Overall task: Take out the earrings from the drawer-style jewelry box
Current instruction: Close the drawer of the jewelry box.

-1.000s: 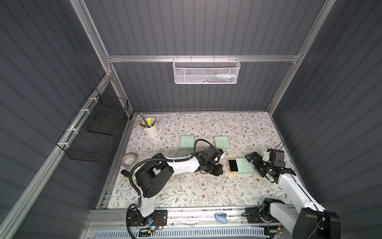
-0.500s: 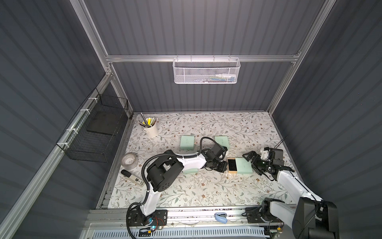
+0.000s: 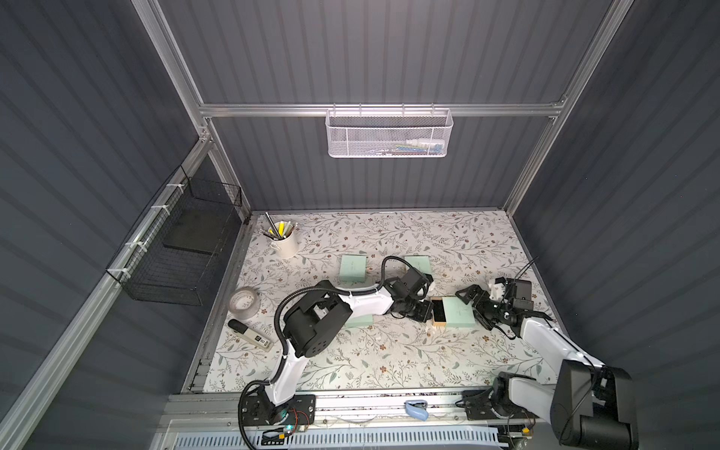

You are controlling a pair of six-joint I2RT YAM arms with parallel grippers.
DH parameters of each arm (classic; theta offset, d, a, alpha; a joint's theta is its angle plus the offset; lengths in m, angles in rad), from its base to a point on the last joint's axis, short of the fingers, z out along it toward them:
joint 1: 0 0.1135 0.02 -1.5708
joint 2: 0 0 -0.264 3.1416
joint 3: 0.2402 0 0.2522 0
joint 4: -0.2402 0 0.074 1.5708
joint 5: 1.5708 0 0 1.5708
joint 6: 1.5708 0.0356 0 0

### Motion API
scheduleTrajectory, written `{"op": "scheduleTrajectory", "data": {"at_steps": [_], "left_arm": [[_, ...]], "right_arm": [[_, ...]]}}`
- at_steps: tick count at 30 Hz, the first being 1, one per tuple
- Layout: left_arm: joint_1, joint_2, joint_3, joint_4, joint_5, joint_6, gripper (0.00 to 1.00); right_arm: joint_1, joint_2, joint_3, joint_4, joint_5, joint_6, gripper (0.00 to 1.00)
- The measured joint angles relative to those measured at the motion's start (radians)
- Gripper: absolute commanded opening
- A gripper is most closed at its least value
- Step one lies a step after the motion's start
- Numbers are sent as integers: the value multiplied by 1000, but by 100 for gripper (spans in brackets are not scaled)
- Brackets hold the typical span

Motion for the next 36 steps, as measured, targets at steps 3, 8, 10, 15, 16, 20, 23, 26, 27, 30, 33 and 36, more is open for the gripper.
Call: {"op": "scheduleTrajectory", "data": {"at_steps": [3, 8, 10, 15, 16, 20, 23, 26, 27, 30, 33, 36], "left_arm": [[0, 10, 23, 2, 9, -3, 0], [0, 11, 36, 10, 20, -12, 0], [0, 16, 42, 11, 26, -18, 0], [0, 47, 64, 19, 37, -29, 0], [0, 53, 66, 20, 37, -29, 0], [-3, 76, 80, 30, 45, -37, 0], [-5, 81, 88, 38, 51, -45, 0], [-5, 81, 95, 45, 56, -55, 0], [-5, 81, 97, 48, 56, -56, 0], [-5, 87, 100, 54, 60, -63, 0], [-5, 97, 100, 55, 60, -71, 0], [-5, 97, 100, 51, 53, -79, 0]], "right_arm": [[0, 1, 0, 6, -4, 0, 99], [-2, 10, 0, 17, -12, 0, 99], [-3, 12, 0, 18, -14, 1, 99], [-3, 15, -1, 24, -20, 1, 99], [-3, 16, -1, 27, -23, 2, 99], [-3, 22, -6, 43, -39, 6, 99], [-3, 26, -13, 48, -49, 13, 99], [-3, 27, -16, 52, -50, 20, 99], [-3, 28, -17, 57, -50, 20, 99], [-3, 32, -19, 65, -50, 24, 99], [-1, 37, -19, 73, -50, 27, 99], [12, 41, -19, 82, -43, 28, 99]]}}
